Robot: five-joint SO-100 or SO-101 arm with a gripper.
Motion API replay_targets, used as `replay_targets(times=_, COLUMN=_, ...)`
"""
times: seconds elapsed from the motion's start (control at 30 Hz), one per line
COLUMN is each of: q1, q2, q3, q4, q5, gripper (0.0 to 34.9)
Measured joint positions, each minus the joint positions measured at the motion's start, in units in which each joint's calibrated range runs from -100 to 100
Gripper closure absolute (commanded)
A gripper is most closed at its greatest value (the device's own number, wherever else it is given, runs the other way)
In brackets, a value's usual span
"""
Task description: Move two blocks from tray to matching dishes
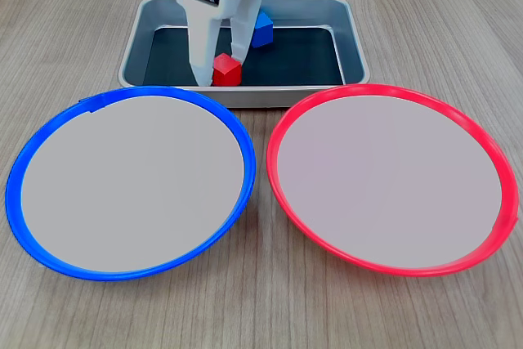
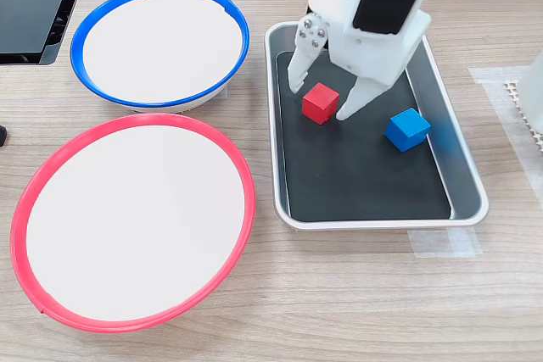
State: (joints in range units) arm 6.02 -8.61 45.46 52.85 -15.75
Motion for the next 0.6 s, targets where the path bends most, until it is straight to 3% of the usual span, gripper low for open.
replay_targets(times=0.2, q1=-2.21, q2=2.47, q3=-3.99, q4=0.82, q5=1.61, gripper=34.7)
replay_targets(times=0.43, q1=-8.23, q2=-0.94, q3=-21.78, q4=18.03, q5=6.30, gripper=34.7)
replay_targets(times=0.6, q1=-15.66, q2=5.12, q3=-40.02, q4=15.09, q5=6.94, gripper=34.6)
